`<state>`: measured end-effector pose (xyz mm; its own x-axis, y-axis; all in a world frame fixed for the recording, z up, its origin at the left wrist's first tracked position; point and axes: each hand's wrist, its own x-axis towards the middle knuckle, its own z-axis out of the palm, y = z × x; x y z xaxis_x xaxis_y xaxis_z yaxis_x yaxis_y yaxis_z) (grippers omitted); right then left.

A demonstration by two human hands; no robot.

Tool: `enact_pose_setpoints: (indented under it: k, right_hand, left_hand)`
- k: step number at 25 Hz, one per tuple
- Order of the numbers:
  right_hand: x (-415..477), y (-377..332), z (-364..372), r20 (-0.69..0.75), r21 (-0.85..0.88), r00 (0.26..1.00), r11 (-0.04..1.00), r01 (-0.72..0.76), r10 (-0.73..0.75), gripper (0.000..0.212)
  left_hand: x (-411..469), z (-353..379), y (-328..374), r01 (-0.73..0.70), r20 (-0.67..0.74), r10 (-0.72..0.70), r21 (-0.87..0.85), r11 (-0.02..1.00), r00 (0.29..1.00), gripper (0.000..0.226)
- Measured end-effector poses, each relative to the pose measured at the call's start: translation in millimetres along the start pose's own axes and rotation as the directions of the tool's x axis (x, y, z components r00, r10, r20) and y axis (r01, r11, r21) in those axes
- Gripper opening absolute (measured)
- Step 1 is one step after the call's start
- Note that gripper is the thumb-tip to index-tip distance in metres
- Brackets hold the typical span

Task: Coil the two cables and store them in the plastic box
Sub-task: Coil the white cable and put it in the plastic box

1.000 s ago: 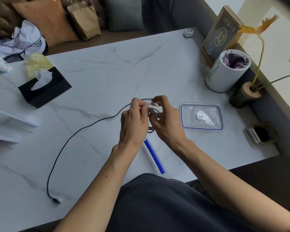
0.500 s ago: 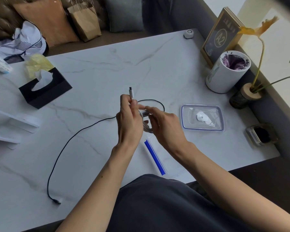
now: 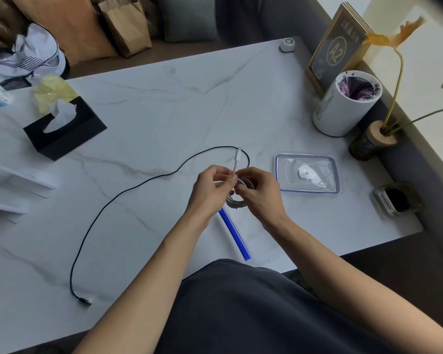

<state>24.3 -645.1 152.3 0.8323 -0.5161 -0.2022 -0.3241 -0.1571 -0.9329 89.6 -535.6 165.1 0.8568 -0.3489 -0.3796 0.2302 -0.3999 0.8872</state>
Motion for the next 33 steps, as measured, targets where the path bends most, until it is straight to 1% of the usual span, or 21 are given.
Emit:
enact_pose_setpoints:
  k: [2,4,6,8,12,15,17,20,22,25,28,30,33]
  right_hand:
    - [0,16,-6,0.018,0.113,0.992,0.986,-0.126,0.125,0.018]
    - [-1,32,-14,0.102,0.199,0.966,0.947,-0.254,0.238,0.024]
    - [-6,48,-19,0.172,0.208,0.94,0.922,-0.328,0.295,0.024]
    - [-11,63,-21,0.175,0.182,0.925,0.912,-0.367,0.337,0.02]
    - [-10,89,-18,0.155,0.078,0.91,0.914,-0.399,0.384,0.02]
    - [-4,101,-14,0.121,0.032,0.904,0.908,-0.417,0.411,0.017]
    - [0,107,-10,0.071,0.034,0.902,0.903,-0.429,0.426,0.018]
    - [6,111,-2,0.025,0.06,0.9,0.898,-0.437,0.436,0.015]
    - [10,113,6,0.004,0.104,0.889,0.884,-0.456,0.458,0.013]
    - [16,114,18,-0.024,0.135,0.863,0.857,-0.498,0.505,0.015]
    - [23,117,23,-0.057,0.159,0.843,0.838,-0.521,0.535,0.019]
    - [28,117,25,-0.063,0.125,0.844,0.843,-0.523,0.533,0.018]
    - [33,120,30,-0.054,0.037,0.861,0.862,-0.505,0.507,0.021]
  left_hand:
    - [0,10,-17,0.058,0.064,-0.061,0.04,0.997,0.996,0.01]
    - [0,19,-31,0.103,0.085,-0.11,0.08,0.991,0.99,0.012]
    - [0,30,-45,0.138,0.082,-0.148,0.114,0.984,0.986,0.013]
    - [-3,41,-56,0.161,0.087,-0.176,0.163,0.974,0.98,0.016]
    - [-6,58,-67,0.222,0.089,-0.247,0.223,0.949,0.965,0.027]
    - [-8,61,-69,0.241,0.094,-0.27,0.242,0.94,0.958,0.043]
    - [-9,60,-72,0.198,0.062,-0.221,0.253,0.947,0.973,0.047]
    - [-10,52,-79,0.128,-0.015,-0.129,0.294,0.947,0.992,0.044]
    - [-13,46,-86,0.131,-0.046,-0.123,0.354,0.926,0.991,0.044]
    - [-13,42,-95,0.211,-0.058,-0.204,0.364,0.907,0.977,0.051]
    - [-10,44,-98,0.268,0.008,-0.284,0.31,0.912,0.959,0.062]
    - [-9,45,-97,0.284,0.038,-0.31,0.302,0.91,0.95,0.065]
    - [-9,44,-97,0.293,0.034,-0.317,0.306,0.906,0.948,0.063]
